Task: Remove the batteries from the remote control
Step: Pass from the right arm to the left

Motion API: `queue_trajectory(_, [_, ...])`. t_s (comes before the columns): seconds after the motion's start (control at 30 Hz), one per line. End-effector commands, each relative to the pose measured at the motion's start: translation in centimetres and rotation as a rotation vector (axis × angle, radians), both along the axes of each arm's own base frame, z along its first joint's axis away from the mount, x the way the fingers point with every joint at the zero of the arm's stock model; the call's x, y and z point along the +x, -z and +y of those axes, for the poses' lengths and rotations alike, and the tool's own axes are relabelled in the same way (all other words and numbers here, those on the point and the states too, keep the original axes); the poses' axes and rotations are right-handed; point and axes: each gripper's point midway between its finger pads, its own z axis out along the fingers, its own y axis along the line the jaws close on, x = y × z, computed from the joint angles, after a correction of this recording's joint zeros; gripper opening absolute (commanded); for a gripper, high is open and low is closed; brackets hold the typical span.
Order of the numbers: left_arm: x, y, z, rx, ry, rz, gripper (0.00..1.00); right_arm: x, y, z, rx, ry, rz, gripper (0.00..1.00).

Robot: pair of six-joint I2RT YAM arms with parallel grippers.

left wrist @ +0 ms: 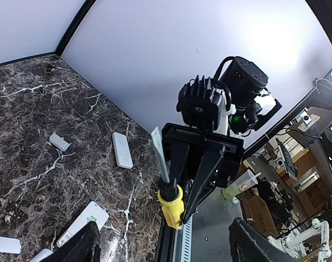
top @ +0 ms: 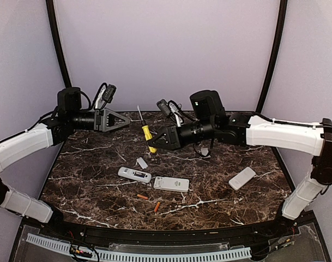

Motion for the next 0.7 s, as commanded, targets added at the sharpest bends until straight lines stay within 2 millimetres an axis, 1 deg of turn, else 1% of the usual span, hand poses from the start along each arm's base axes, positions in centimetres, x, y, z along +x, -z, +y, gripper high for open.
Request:
queue_trajectory(0.0, [-0.7,-0.3,0.0,-0.029,0.049,0.010,0.82,-1.4,-0.7,1.7,0.032,-0.094,-0.002,0.00])
queue_trajectory(0.03, [-0.7,-0.3,-0.1,-0.030,0.056,0.013,0.83,-1.5,-1.0,2.1,0.031,-0.106,-0.008,0.00])
queue_trajectory(0.23, [-0.6,0.0,-0.2,-0.036,0.066,0.039,0.85,-1.6,-0.1,3.1,0.004,-0.141,-0.010,0.00])
queue_trajectory(0.27, [-0.8,-0.2,-0.3,-0.051,0.083,0.046,0.84,-1.6,-0.1,3.2,0.001,-0.143,-0.011,0.00])
queue_trajectory(0.3, [-0.7,0.1,-0.4,-0.053,0.091,0.061,0.82,-1.5,-0.1,3.3,-0.001,-0.146,-0.013,0.00])
queue_trajectory(0.33, [-0.9,-0.2,-0.4,-0.066,0.105,0.064,0.80,-1.4,-0.2,3.4,0.000,-0.148,-0.015,0.00])
queue_trajectory(0.37, [-0.9,-0.2,-0.4,-0.068,0.108,0.067,0.74,-1.4,-0.2,3.4,0.001,-0.150,-0.016,0.00])
queue_trajectory(0.4, [-0.9,-0.3,-0.4,-0.069,0.108,0.064,0.71,-1.4,-0.1,3.5,0.003,-0.155,-0.015,0.00])
queue_trajectory(0.47, [-1.0,-0.4,-0.3,-0.065,0.100,0.051,0.59,-1.3,0.0,3.5,0.009,-0.159,-0.009,0.00])
queue_trajectory(0.67, [-1.0,-0.3,-0.2,-0.059,0.093,0.049,0.40,-1.3,0.0,3.5,0.026,-0.158,-0.001,0.00])
